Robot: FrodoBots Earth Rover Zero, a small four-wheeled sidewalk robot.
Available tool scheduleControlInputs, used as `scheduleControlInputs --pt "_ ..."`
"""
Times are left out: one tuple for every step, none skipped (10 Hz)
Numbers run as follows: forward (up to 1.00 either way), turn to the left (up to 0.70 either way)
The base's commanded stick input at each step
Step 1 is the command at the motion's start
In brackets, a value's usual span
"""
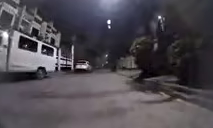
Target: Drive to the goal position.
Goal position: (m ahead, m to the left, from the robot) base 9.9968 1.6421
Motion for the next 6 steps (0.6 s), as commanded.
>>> scheduleControlInputs --pt "1.00 -0.07" --pt "1.00 -0.40" --pt "1.00 -0.40" --pt "1.00 -0.30" --pt "1.00 -0.08" --pt "1.00 -0.01"
